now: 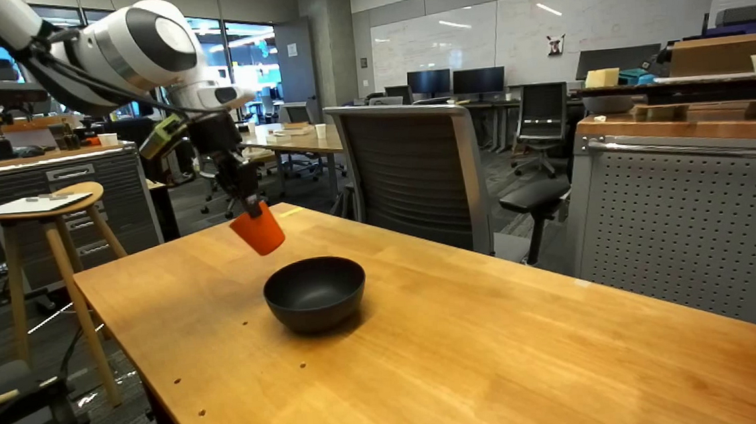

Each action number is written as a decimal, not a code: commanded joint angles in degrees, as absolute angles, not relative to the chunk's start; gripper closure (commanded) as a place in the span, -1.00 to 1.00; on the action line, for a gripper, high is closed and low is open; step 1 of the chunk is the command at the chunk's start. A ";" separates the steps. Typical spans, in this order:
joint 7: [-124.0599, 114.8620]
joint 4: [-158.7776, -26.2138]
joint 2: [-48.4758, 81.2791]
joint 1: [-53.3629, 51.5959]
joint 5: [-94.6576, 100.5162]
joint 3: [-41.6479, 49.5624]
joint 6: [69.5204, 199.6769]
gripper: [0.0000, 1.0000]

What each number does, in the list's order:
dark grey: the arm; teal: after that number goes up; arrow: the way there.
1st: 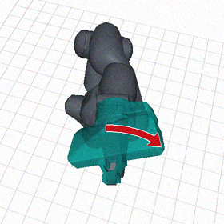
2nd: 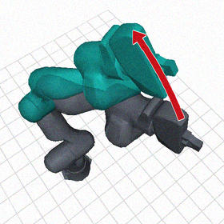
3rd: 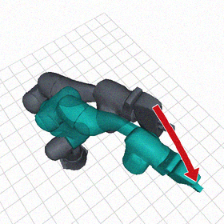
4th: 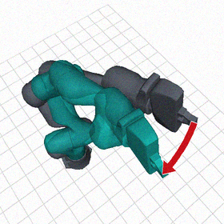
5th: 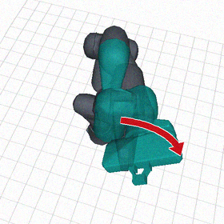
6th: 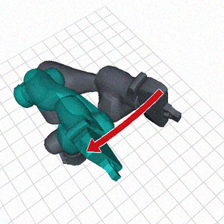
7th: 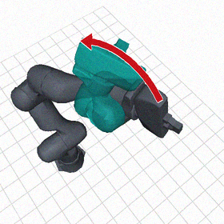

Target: Put the cup in the bowl

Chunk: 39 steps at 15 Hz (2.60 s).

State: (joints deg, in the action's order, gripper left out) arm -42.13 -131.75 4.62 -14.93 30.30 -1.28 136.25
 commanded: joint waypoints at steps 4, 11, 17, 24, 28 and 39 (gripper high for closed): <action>-62.78 -134.19 0.51 -9.99 52.44 -2.94 129.36 0.97; -60.05 -133.49 10.53 -6.23 41.88 -2.04 134.68 0.97; -57.63 -130.65 14.94 -6.97 37.48 -0.71 138.61 0.91; -60.44 -129.80 10.29 -8.95 51.18 0.25 131.23 -0.39; -54.01 -134.00 2.54 -8.52 48.54 -2.89 129.95 -1.00; -7.95 -140.01 -21.31 -17.32 8.52 -2.32 129.93 -1.00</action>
